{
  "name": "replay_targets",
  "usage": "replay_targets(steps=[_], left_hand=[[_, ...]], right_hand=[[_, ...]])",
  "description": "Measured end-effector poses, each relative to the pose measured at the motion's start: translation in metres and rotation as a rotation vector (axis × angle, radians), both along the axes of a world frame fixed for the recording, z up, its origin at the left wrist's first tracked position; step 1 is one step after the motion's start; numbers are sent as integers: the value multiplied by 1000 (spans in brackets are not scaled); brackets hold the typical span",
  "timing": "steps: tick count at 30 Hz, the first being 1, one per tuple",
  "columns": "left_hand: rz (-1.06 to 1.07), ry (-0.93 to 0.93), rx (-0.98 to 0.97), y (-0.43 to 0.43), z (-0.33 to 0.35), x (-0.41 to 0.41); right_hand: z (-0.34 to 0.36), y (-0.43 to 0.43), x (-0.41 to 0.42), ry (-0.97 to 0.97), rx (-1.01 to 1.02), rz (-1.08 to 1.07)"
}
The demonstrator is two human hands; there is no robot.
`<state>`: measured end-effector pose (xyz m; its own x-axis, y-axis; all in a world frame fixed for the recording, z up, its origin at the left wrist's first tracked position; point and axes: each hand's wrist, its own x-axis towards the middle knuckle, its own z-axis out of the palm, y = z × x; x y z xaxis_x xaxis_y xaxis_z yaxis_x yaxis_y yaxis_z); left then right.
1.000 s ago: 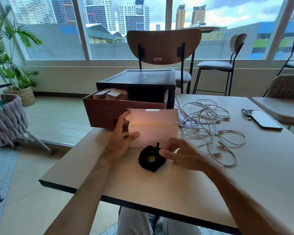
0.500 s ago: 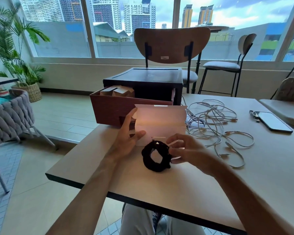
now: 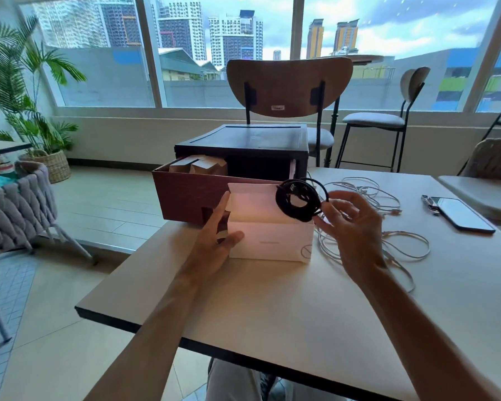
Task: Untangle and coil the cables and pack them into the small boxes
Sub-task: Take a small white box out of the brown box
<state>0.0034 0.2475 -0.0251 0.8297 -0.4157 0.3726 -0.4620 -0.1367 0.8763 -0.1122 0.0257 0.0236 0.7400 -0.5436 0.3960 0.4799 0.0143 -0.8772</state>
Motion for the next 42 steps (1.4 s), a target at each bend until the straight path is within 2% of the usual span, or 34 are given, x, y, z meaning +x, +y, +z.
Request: replay_targets(steps=[6,13,16,21,25,30,35,42], left_hand=[[14,-12,3,4,-5,7],[35,-47,1,5,-7,11],[36,-55,-4,4,-6,10],[28,-74,-38,4,-6,12],[49,-89,-37,6,-7,15],[56,-104,-45,6,-9,15],[28,-85,-56,5,-8,15],[39,-101,-31,7,-10,17]], right_hand=[[8,0,17,-58,-176,-165],[-18,7,37,-65,-623,-462],[-26,12,37,72,-774,-484],[-40,5,37,121,-796,-355],[-43,5,38,98,-776,-352],[-50,16,39,53,-960,-309],[-42,38,45,157,-922,-322],[-44,35,52,157,-950,-332]])
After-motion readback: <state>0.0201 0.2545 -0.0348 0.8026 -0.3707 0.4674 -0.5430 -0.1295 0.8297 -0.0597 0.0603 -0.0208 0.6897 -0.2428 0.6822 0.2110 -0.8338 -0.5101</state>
